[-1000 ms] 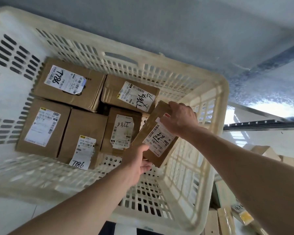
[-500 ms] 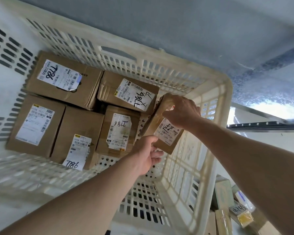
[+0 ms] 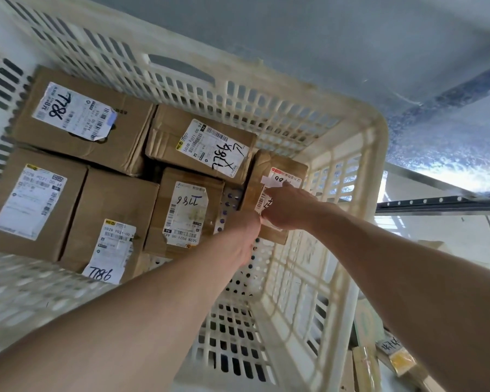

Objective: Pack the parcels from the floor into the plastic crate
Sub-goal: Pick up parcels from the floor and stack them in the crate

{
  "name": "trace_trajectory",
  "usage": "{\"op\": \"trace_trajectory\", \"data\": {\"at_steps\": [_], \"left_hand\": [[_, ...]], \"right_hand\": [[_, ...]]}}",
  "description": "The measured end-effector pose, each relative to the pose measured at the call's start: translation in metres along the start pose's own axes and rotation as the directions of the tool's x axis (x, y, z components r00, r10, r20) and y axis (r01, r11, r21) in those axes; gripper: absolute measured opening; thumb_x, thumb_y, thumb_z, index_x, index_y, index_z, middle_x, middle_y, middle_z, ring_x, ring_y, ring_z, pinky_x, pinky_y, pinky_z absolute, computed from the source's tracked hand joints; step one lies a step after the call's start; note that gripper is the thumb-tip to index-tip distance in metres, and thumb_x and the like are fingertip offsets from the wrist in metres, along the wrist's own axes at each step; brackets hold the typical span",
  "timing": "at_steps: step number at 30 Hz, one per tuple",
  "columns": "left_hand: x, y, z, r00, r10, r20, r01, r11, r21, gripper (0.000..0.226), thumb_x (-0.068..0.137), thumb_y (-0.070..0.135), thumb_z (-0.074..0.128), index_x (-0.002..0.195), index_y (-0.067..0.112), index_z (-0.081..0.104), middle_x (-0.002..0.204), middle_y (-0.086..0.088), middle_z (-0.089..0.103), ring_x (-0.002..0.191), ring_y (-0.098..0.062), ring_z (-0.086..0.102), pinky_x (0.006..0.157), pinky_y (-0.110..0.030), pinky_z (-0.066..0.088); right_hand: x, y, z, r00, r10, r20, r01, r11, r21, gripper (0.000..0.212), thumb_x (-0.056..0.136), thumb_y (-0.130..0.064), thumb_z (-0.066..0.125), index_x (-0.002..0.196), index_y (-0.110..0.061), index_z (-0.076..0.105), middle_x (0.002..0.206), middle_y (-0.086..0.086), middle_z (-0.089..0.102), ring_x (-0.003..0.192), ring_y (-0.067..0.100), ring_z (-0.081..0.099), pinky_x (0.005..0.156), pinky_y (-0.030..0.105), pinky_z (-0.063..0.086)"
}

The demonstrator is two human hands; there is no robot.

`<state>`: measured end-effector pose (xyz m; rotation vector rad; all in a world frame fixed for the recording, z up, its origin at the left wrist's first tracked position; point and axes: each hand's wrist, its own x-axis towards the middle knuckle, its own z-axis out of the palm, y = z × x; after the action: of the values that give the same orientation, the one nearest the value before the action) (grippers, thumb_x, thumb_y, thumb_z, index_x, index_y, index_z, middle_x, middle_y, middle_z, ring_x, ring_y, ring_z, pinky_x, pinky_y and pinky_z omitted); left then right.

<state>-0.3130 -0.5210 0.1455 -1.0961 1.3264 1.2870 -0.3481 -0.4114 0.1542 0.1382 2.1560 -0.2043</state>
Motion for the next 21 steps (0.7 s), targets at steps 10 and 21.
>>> {"op": "trace_trajectory", "data": {"at_steps": [10,21], "left_hand": [[-0.004,-0.007,-0.003,0.985,0.033,0.169,-0.027,0.999,-0.04,0.053,0.097,0.002,0.041,0.149,0.012,0.034,0.153,-0.014,0.035,0.134,-0.038,0.041,0.111,-0.057,0.033],[-0.081,0.022,-0.023,0.968,0.227,0.104,-0.244,0.949,0.199,0.034,0.097,0.025,0.054,0.129,0.016,0.053,0.138,-0.007,0.049,0.118,-0.027,0.051,0.106,-0.052,0.041]], "right_hand": [[-0.01,0.003,-0.005,0.999,-0.052,0.005,0.052,0.999,-0.011,0.054,0.098,-0.036,0.049,0.151,-0.028,0.043,0.156,0.004,0.042,0.14,0.031,0.045,0.107,0.046,0.042],[-0.069,-0.005,-0.037,0.982,-0.093,-0.164,0.128,0.968,0.216,0.042,0.105,-0.037,0.049,0.143,-0.018,0.052,0.145,0.008,0.056,0.122,0.023,0.056,0.078,0.029,0.039]]}}
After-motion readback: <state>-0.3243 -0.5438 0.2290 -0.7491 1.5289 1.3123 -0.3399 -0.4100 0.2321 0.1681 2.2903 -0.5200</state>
